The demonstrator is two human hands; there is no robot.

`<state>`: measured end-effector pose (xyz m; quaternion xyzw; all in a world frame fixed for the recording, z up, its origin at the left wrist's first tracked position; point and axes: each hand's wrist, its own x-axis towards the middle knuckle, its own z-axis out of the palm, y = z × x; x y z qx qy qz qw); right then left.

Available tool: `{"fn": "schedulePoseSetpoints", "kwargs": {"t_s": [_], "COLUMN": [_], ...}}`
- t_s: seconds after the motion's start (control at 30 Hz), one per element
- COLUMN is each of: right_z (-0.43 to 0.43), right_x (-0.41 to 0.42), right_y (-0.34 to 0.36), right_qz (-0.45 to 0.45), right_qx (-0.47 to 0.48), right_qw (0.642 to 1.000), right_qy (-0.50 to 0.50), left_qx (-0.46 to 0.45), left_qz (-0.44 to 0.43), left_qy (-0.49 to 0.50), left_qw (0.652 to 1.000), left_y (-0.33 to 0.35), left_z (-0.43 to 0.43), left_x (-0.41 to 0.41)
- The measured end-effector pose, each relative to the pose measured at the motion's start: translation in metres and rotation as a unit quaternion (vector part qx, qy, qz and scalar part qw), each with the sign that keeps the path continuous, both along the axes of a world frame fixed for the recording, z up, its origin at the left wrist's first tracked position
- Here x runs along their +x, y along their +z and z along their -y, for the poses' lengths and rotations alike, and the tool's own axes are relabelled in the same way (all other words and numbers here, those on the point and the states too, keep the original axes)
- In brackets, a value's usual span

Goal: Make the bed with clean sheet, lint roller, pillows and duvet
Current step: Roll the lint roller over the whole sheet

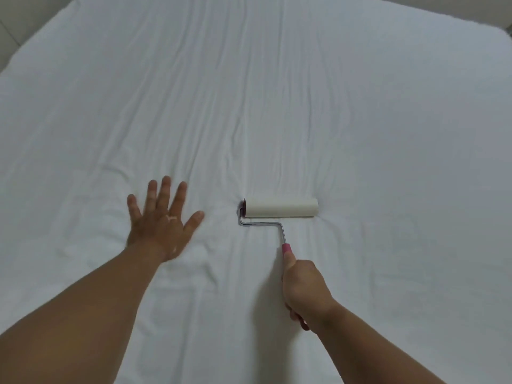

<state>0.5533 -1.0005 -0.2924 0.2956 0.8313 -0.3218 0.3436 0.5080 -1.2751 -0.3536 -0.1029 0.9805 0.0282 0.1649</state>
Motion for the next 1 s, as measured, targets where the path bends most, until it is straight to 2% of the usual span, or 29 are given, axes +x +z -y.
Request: {"fn": "schedulePoseSetpoints", "kwargs": {"t_s": [0.13,0.27,0.4,0.5,0.6,0.7,0.83,1.0], "right_z": [-0.016,-0.033,-0.05,-0.068,-0.084,-0.097,-0.114,-0.135], "right_x": [0.057,0.119,0.181,0.229,0.276,0.315,0.36,0.404], "right_y": [0.004,0.006,0.018,0.012,0.005,-0.003,-0.007,0.001], "right_qz": [-0.016,-0.054,-0.071,-0.085,-0.057,-0.038,-0.046,0.014], "right_qx": [-0.004,-0.01,0.007,-0.005,-0.014,-0.002,-0.01,-0.018], "right_qw": [1.0,0.992,0.986,0.989,0.988,0.992,0.989,0.999], "right_qy": [0.008,0.112,0.153,0.123,0.142,0.119,0.14,0.042], "left_qx": [-0.007,-0.018,-0.021,-0.009,-0.01,-0.02,-0.027,-0.028], "left_qz": [-0.013,-0.021,-0.061,-0.078,-0.087,-0.077,-0.056,-0.028], "left_qy": [-0.019,-0.047,-0.073,-0.073,-0.079,-0.089,-0.088,-0.064], "left_qw": [1.0,0.998,0.995,0.994,0.993,0.993,0.994,0.997], "left_y": [0.002,0.003,0.0,-0.001,-0.002,-0.004,-0.005,-0.005], "left_z": [-0.017,-0.042,-0.072,-0.092,-0.107,-0.12,-0.136,-0.168], "left_x": [0.051,0.107,0.174,0.218,0.256,0.288,0.321,0.347]}}
